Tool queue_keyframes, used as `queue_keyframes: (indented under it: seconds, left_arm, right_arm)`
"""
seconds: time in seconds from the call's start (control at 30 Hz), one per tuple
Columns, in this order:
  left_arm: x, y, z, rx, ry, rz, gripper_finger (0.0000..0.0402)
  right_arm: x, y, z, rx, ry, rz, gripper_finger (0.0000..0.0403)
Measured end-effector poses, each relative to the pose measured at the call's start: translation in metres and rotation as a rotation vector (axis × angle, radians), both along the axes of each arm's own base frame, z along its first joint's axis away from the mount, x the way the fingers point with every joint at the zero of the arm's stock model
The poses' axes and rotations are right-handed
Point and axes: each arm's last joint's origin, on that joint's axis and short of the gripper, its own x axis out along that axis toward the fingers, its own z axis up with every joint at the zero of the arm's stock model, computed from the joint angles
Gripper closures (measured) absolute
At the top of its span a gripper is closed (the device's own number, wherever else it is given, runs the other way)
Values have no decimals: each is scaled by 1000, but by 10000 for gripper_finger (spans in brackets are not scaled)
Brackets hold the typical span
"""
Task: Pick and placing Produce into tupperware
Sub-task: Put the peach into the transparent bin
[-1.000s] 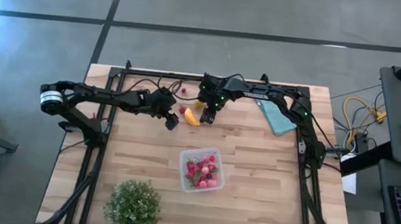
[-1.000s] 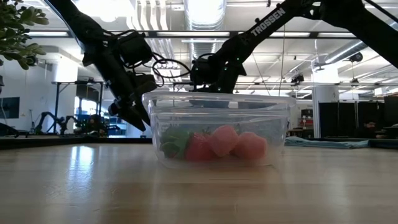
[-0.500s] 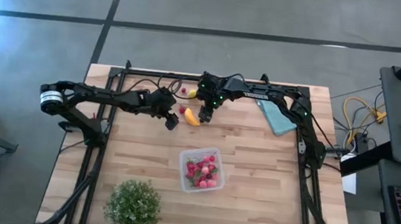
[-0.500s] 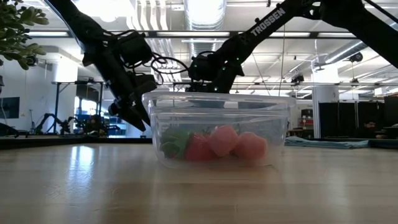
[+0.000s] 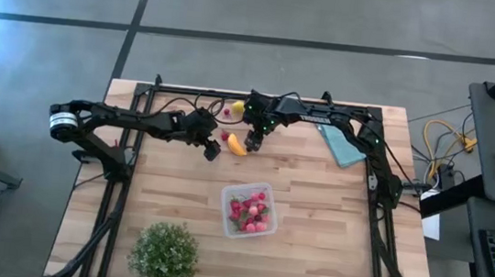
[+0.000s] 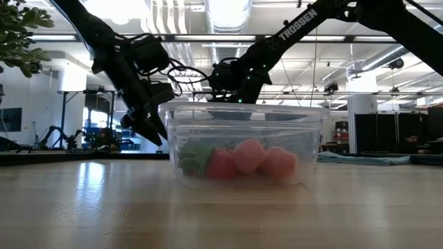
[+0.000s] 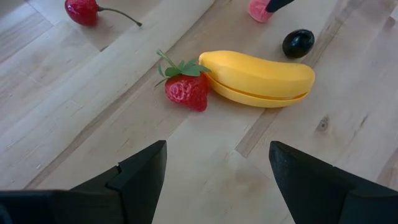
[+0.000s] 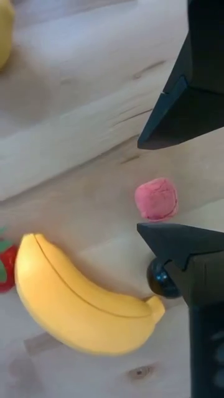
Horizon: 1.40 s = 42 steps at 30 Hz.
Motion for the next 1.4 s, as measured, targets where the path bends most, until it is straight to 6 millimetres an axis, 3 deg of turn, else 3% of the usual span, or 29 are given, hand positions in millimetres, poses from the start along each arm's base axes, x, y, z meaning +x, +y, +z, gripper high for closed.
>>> queue_keyframes:
  seconds: [0.57, 1.1, 1.27, 1.4]
  left_arm:
    - [0, 0, 0, 0, 0, 0, 133]
    - [0, 0, 0, 0, 0, 1, 133]
    - [-1, 0, -1, -6, 7, 1, 133]
    - [-1, 0, -1, -9, 6, -2, 133]
  right_arm:
    - [5, 15, -5, -12, 37, -126, 210]
    - [5, 15, -5, 4, 35, -156, 309]
    - [5, 15, -5, 21, 30, -196, 321]
    - [6, 16, -5, 24, 30, -200, 308]
